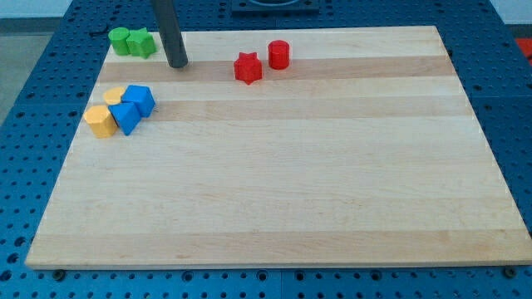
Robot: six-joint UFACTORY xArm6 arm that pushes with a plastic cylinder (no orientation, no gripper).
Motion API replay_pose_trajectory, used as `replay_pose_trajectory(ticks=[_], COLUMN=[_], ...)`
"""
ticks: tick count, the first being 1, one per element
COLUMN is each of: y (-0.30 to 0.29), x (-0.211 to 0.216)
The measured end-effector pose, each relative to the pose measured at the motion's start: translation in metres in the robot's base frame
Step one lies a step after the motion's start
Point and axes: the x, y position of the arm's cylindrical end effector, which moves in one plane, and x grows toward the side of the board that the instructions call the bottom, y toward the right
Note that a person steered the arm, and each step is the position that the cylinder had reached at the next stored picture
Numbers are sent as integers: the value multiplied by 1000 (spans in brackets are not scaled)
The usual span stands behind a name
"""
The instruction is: Push the yellow hexagon to the center
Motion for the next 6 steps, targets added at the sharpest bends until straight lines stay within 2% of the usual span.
replay_pose_trajectory(ticks=[6], y=[0], x=[21])
